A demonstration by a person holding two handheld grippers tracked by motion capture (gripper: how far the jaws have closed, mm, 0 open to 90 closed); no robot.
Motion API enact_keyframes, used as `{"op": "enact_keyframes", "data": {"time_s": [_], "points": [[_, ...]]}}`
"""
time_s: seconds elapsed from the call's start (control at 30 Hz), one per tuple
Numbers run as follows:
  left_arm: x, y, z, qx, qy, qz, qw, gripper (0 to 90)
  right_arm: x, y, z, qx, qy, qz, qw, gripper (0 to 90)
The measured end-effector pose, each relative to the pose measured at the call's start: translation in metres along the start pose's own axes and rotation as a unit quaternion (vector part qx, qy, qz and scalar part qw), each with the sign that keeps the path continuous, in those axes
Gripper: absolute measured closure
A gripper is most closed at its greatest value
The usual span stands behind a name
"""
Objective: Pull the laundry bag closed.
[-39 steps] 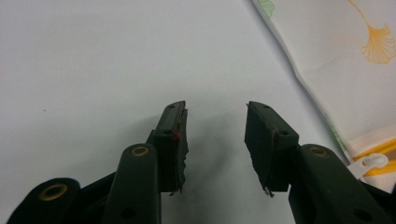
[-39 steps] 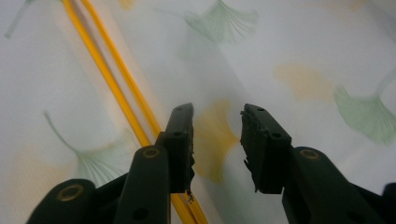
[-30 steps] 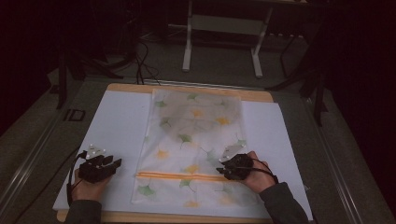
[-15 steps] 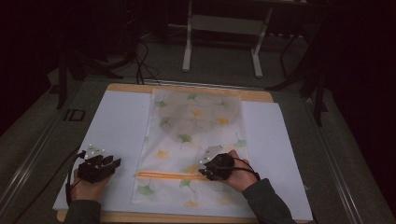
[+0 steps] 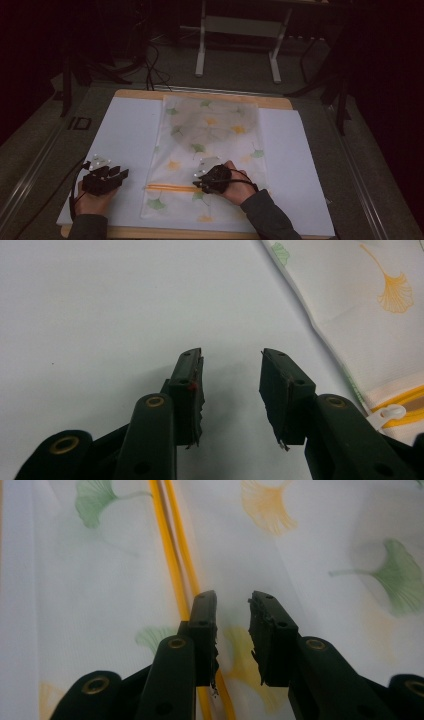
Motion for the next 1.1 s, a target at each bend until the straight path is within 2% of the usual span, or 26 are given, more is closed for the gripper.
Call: {"op": "enact_keyframes", "data": {"time_s": [0.33, 0.6, 1.1], "points": [[-0.002, 0.000, 0.003, -0.002, -0.002, -0.002, 1.0000, 61.4, 0.022, -0.023, 0.014, -0.011, -0.015, -0.015, 0.9997, 78.2], [-0.002, 0.001, 0.003, -0.003, -0.002, -0.003, 1.0000, 61.4, 0.037, -0.040, 0.024, -0.025, -0.027, -0.021, 0.9991, 78.7], [-0.002, 0.000, 0.003, -0.002, 0.000, -0.003, 1.0000, 61.4, 0.056, -0.065, 0.030, -0.032, -0.041, -0.034, 0.9981, 78.9]]}}
Point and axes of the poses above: each handheld gripper's, and its own axes: x roughly forward along the jaws, y roughly out of its underside, z roughly to its left, the point moved 3 cm from there along x, roughly forward along the jaws, and after that the axes turned 1 degree about -z, right-handed, at the moved point
